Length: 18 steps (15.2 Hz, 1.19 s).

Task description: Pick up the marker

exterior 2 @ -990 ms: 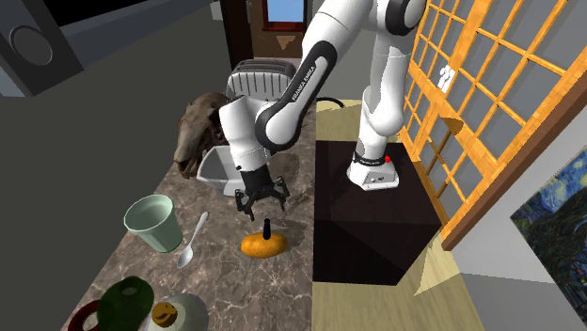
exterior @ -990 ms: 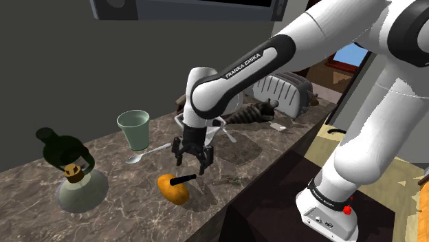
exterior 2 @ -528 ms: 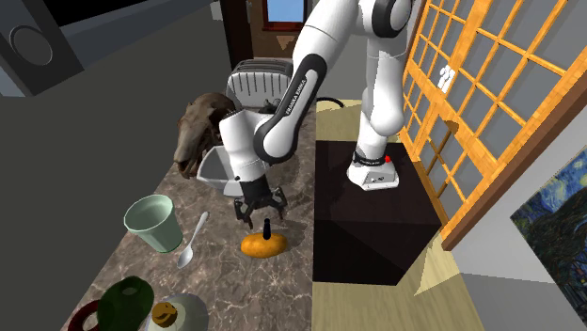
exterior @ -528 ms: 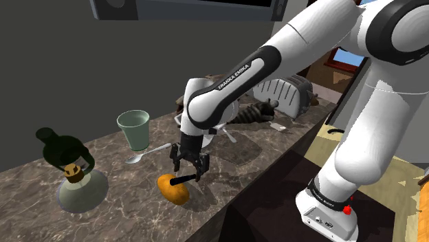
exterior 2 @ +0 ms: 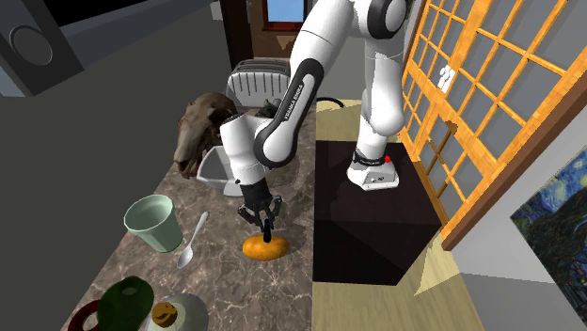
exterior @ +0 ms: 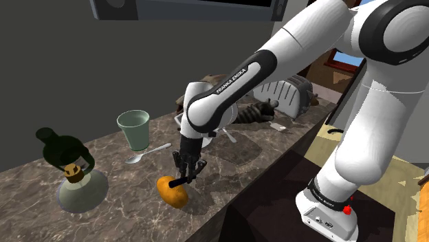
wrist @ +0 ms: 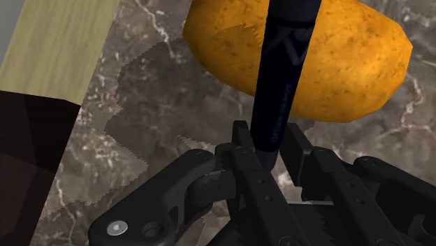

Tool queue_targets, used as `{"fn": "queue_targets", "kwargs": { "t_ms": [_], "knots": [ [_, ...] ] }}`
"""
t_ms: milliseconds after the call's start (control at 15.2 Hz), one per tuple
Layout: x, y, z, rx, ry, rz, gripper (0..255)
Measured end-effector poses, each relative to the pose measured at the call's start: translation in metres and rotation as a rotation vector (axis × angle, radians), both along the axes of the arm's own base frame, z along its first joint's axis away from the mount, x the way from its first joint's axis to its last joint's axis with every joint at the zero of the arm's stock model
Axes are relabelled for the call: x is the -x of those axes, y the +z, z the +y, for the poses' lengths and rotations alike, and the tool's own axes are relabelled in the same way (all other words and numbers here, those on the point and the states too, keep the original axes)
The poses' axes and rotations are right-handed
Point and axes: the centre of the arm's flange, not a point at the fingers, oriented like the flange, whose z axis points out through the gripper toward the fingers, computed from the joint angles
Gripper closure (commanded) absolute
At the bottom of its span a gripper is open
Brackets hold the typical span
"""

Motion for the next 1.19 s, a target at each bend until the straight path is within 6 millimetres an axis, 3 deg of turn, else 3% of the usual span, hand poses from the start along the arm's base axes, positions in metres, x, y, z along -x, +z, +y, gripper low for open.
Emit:
{"fn": "queue_targets", "kwargs": {
  "t_ms": [462,1188],
  "knots": [
    [0.0,0.005,0.0,0.0,0.001,0.001,255],
    [0.001,0.062,0.0,0.0,0.001,0.001,255]
  ]
}}
